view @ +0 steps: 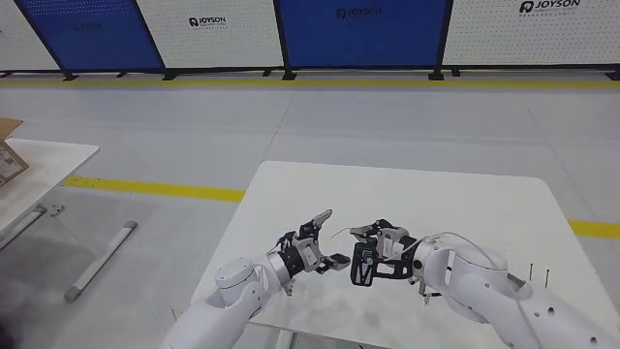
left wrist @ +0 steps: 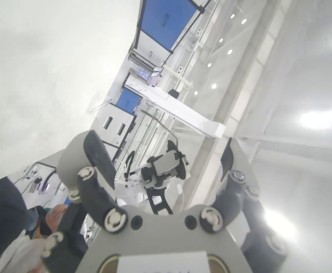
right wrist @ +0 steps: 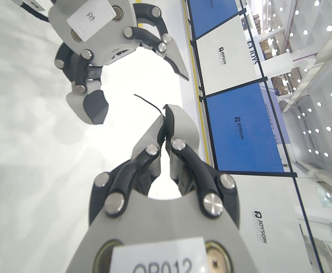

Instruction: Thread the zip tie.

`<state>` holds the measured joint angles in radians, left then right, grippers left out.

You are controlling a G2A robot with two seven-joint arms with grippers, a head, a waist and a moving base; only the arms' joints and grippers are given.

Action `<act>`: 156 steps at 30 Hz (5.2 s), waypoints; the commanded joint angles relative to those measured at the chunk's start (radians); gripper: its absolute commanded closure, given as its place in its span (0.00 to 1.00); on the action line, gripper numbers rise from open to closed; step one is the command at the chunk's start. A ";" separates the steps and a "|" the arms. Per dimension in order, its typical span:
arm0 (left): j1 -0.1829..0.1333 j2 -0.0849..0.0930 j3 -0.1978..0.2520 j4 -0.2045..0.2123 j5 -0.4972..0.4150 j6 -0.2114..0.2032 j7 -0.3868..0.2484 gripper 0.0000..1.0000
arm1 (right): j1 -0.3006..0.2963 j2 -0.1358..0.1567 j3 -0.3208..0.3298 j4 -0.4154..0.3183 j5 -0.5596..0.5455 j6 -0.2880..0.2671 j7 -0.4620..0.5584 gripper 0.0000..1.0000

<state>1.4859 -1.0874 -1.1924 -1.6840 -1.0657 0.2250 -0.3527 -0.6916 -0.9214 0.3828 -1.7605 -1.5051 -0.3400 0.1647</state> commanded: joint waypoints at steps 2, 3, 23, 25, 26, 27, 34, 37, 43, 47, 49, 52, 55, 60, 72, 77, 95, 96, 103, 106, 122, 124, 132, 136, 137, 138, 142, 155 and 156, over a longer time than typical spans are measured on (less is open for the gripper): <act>-0.010 -0.003 0.011 0.000 0.007 -0.010 0.012 0.31 | 0.000 0.000 0.000 0.000 0.000 0.000 0.000 1.00; -0.010 -0.004 0.013 -0.003 0.008 -0.010 0.015 0.52 | 0.000 0.000 0.000 0.000 0.000 0.000 0.000 1.00; 0.016 -0.006 -0.007 -0.053 0.014 0.001 0.055 0.58 | 0.000 0.000 0.000 0.000 0.000 0.000 0.000 1.00; 0.004 -0.008 -0.003 -0.054 0.008 0.013 0.070 0.60 | 0.000 0.000 0.000 0.000 0.000 0.000 0.000 1.00; 0.000 -0.009 -0.001 -0.053 0.007 0.016 0.075 0.61 | 0.000 0.000 0.000 0.000 0.000 0.000 0.000 1.00; -0.004 -0.010 0.000 -0.053 0.005 0.019 0.080 0.65 | 0.000 0.000 0.000 0.000 0.000 0.000 0.000 1.00; -0.023 -0.013 0.005 -0.035 0.001 0.034 0.093 0.69 | 0.000 0.000 0.000 0.000 0.000 0.000 0.000 1.00; -0.026 -0.014 0.002 -0.026 0.001 0.035 0.092 0.69 | 0.000 0.000 0.000 0.000 0.000 0.000 0.000 1.00; -0.026 -0.015 0.001 -0.020 0.002 0.034 0.091 0.96 | 0.000 0.000 0.000 0.000 0.000 0.000 0.000 1.00; -0.025 -0.016 0.002 -0.017 0.008 0.032 0.088 1.00 | 0.000 0.000 0.000 0.000 0.000 0.000 0.000 1.00; -0.023 -0.017 0.003 -0.016 0.013 0.031 0.085 1.00 | 0.000 0.000 0.000 0.000 0.000 0.000 0.000 1.00; -0.019 -0.017 0.004 -0.016 0.018 0.028 0.080 1.00 | 0.000 0.000 0.000 0.000 0.000 0.000 0.000 1.00; -0.016 -0.017 0.005 -0.017 0.025 0.023 0.077 1.00 | 0.000 0.000 0.000 0.000 0.000 0.000 0.000 1.00; -0.009 -0.018 0.008 -0.019 0.036 0.013 0.074 1.00 | -0.008 -0.001 0.003 0.001 -0.001 0.005 -0.003 1.00; -0.007 -0.024 0.008 -0.019 0.049 -0.027 0.102 1.00 | -0.038 0.008 0.035 0.007 0.030 0.000 -0.056 0.00; -0.003 -0.026 0.002 -0.013 0.076 -0.083 0.129 1.00 | -0.077 0.040 0.091 0.015 0.070 0.000 -0.106 0.00; 0.014 -0.030 0.032 -0.009 0.325 -0.201 0.228 1.00 | -0.137 0.101 0.134 0.032 0.483 0.000 0.032 0.00; 0.014 -0.030 0.032 -0.009 0.325 -0.201 0.228 1.00 | -0.137 0.101 0.134 0.032 0.483 0.000 0.032 0.00; 0.013 -0.034 0.038 0.006 0.400 -0.256 0.289 1.00 | -0.131 0.098 0.063 0.017 0.722 0.000 0.006 0.00; 0.017 -0.038 0.050 0.012 0.487 -0.315 0.342 1.00 | -0.076 0.114 0.014 0.053 0.941 0.000 -0.020 0.00; 0.072 -0.044 0.069 0.005 0.737 -0.455 0.413 1.00 | -0.006 0.160 -0.023 0.062 1.593 0.000 0.063 0.00; 0.072 -0.044 0.069 0.005 0.737 -0.455 0.413 1.00 | -0.006 0.160 -0.023 0.062 1.593 0.000 0.063 0.00; 0.072 -0.044 0.069 0.005 0.737 -0.455 0.413 1.00 | -0.017 0.158 -0.018 0.058 1.596 0.000 0.064 0.00; 0.072 -0.044 0.069 0.005 0.737 -0.455 0.413 1.00 | -0.014 0.151 0.019 0.103 1.743 0.000 0.275 0.00; 0.072 -0.044 0.069 0.005 0.737 -0.455 0.413 1.00 | -0.013 0.148 0.031 0.123 1.775 0.000 0.326 0.00; 0.072 -0.044 0.069 0.005 0.737 -0.455 0.413 1.00 | -0.015 0.144 0.044 0.157 1.838 0.000 0.413 0.00; 0.072 -0.044 0.069 0.005 0.737 -0.455 0.413 1.00 | -0.030 0.127 0.104 0.210 1.951 0.000 0.594 0.00; 0.072 -0.044 0.069 0.005 0.737 -0.455 0.413 1.00 | -0.076 0.036 0.151 0.364 1.988 0.000 0.611 0.00; 0.072 -0.044 0.069 0.005 0.737 -0.455 0.413 1.00 | -0.076 0.036 0.151 0.364 1.988 0.000 0.611 0.00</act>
<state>1.5578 -1.1315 -1.1231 -1.6789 -0.3286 -0.2304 0.0606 -0.7680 -0.8855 0.5336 -1.3966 0.4844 -0.3400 0.7758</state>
